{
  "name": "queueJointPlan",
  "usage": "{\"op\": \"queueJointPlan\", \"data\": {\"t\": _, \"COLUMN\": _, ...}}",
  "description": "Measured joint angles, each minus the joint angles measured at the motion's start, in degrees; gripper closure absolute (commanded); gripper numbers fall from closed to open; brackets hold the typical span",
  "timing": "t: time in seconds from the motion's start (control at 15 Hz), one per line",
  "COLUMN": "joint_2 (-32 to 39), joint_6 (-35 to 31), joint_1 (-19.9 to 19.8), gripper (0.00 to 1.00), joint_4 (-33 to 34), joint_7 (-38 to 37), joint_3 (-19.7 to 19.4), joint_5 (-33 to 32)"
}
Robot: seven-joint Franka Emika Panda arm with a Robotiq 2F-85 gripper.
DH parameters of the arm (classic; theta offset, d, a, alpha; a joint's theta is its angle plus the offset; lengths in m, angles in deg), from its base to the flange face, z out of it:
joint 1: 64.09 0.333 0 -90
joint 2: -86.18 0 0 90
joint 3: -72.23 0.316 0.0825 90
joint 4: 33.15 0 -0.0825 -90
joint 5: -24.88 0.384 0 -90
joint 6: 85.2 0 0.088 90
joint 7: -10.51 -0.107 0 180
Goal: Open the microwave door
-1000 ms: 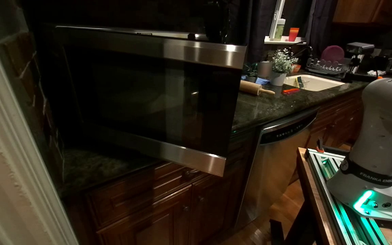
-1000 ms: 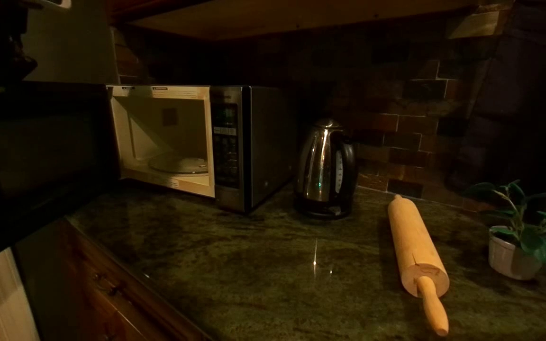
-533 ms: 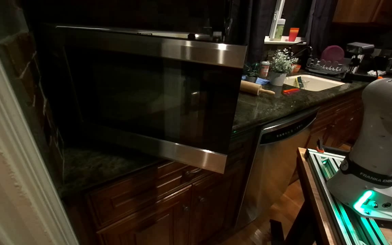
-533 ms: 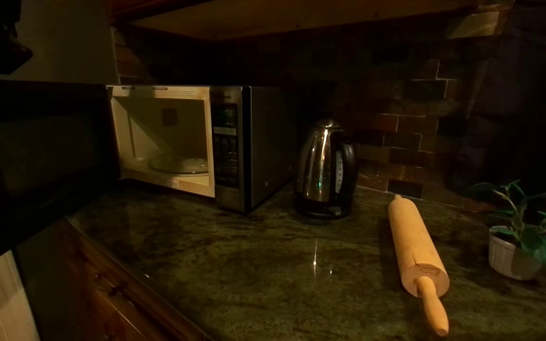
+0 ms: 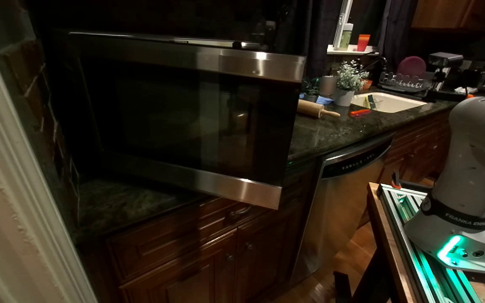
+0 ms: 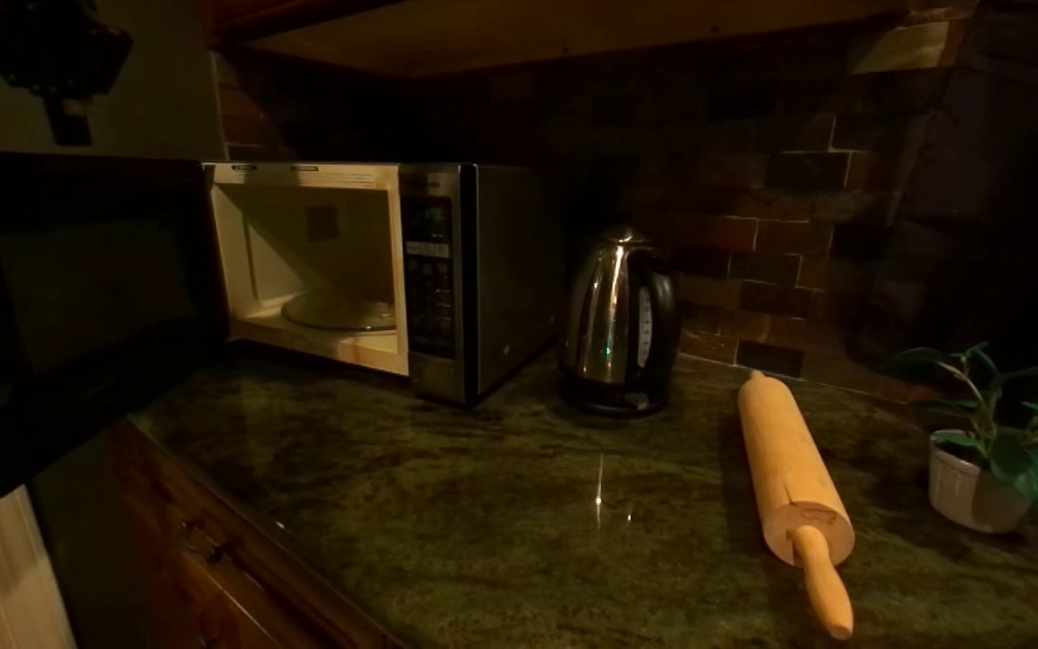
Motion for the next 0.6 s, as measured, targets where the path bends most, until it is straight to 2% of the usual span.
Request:
{"op": "queueJointPlan", "data": {"t": 0.33, "joint_2": 0.93, "joint_6": -0.51, "joint_1": -2.34, "gripper": 1.00, "joint_4": 0.08, "joint_7": -1.98, "joint_3": -0.64, "joint_5": -3.56}}
{"op": "queueJointPlan", "data": {"t": 0.6, "joint_2": 3.43, "joint_6": -1.54, "joint_1": -2.73, "gripper": 1.00, "joint_4": 0.24, "joint_7": -1.91, "joint_3": -1.57, "joint_5": -1.92}}
